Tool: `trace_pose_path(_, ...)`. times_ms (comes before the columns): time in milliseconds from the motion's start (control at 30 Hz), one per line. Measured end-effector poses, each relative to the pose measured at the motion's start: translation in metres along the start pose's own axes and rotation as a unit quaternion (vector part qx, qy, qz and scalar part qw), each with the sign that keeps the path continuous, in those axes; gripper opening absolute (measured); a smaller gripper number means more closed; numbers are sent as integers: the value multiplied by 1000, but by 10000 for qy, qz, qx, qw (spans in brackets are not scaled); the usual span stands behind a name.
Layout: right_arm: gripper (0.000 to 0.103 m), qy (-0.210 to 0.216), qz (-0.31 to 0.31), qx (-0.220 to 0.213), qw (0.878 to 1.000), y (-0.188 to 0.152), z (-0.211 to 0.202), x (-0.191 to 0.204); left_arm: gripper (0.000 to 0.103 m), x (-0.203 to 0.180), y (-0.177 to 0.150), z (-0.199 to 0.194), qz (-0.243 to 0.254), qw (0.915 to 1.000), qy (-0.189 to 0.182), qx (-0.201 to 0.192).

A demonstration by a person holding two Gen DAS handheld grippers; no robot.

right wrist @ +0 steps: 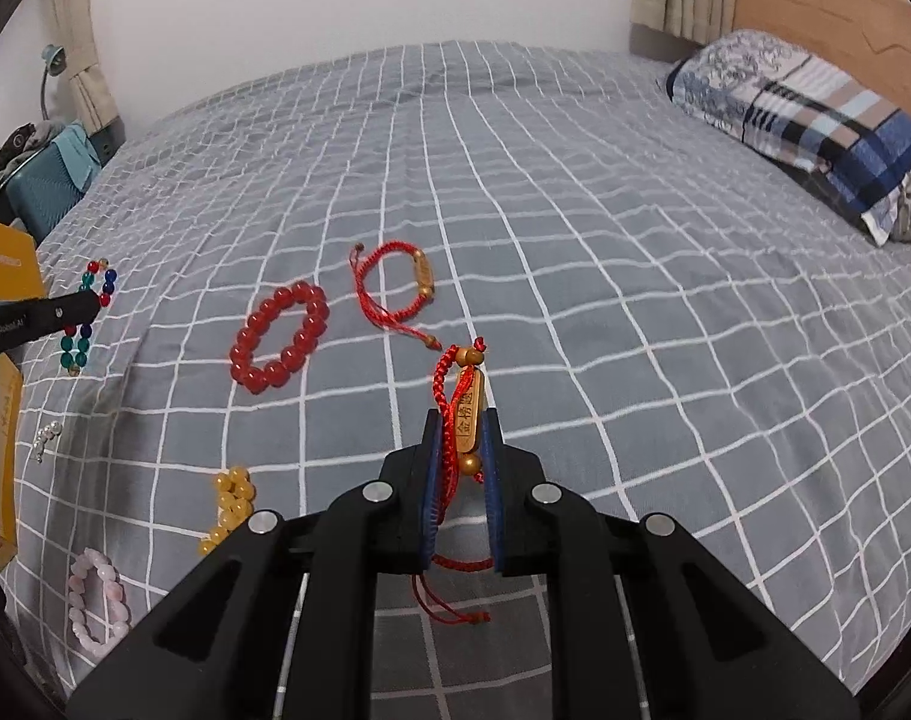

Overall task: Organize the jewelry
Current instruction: 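Carry both held bracelets with both tools over the white cardboard box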

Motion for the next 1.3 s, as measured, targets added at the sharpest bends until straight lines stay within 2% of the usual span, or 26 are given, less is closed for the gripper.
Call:
trace_pose_path(100, 12, -67, -111, -139, 9998, 3, -5, 4, 9, -3, -2, -13, 29, 9997, 3, -257)
trace_pose_path(333, 12, -132, -156, -267, 9994, 11, -18, 9, 9, -3, -8, -41, -13, 9991, -16, -412)
trace_pose_path(433, 12, -72, -137, -356, 9992, 17, -31, 14, 9, 3, -11, -58, -31, 9990, -52, -432)
trace_pose_path(633, 12, 75, -356, -577, 9977, 41, -62, 50, 9, 37, -8, -107, -209, 9980, 220, -549)
trace_pose_path(800, 12, 312, -690, -830, 9937, 64, -94, 103, 9, 78, -4, -158, -470, 9955, 341, -753)
trace_pose_path(900, 12, 482, -969, -1017, 9889, 79, -115, 145, 9, 111, -5, -185, -652, 9922, 582, -884)
trace_pose_path(1100, 12, 945, -1364, -1285, 9777, 95, -149, 225, 9, 177, -19, -221, -1078, 9845, 1021, -938)
trace_pose_path(1300, 12, 1557, -1862, -1404, 9599, 97, -178, 316, 9, 239, -36, -248, -1484, 9748, 1428, -857)
Point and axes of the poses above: each gripper's, at about its wrist camera, not at the fingertips, and z roughly the way its jaws point, x to its left, y to its top, the point moved 2 cm from there along z, roughly the way its jaws point, and after that the axes turned 11 degrees about -z, right-handed, at the moved point
